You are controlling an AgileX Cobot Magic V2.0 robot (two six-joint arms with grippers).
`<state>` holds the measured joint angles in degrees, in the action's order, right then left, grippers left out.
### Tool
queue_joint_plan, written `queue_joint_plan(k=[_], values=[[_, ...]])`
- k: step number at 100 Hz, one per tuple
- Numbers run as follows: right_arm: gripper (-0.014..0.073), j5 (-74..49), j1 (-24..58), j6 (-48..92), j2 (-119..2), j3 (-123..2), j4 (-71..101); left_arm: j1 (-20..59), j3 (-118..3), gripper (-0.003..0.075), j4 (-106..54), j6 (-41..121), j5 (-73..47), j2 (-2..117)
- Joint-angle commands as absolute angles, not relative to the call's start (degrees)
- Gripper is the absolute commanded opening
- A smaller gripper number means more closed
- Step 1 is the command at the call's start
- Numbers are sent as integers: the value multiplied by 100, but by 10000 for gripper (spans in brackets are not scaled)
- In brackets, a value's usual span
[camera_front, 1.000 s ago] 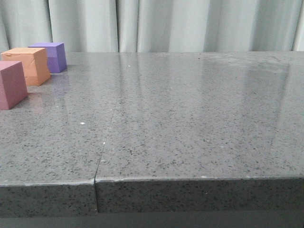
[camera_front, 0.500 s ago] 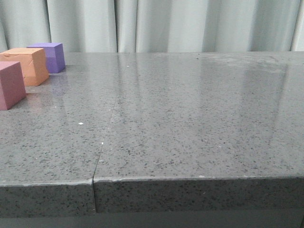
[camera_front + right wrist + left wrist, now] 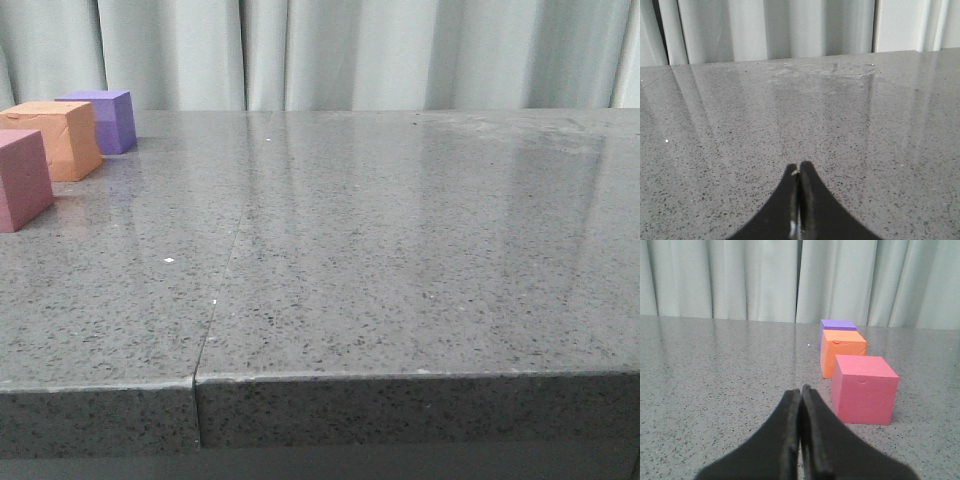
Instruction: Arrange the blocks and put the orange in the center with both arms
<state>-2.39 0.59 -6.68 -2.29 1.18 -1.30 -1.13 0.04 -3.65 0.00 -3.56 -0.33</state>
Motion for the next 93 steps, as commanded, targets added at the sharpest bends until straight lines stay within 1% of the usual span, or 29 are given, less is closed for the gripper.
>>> queue_joint_plan(k=[1,17,93], values=[[-67,117,24,-599,-86,59,-109,-138,236,-20,-428,-37,100,-205],[-67,0,24,-599,204,65,-109,-138,236,-20,-428,-37,100,-205],[-67,-37,24,-599,196,65,-109,-138,236,-20,-428,-37,100,-205]])
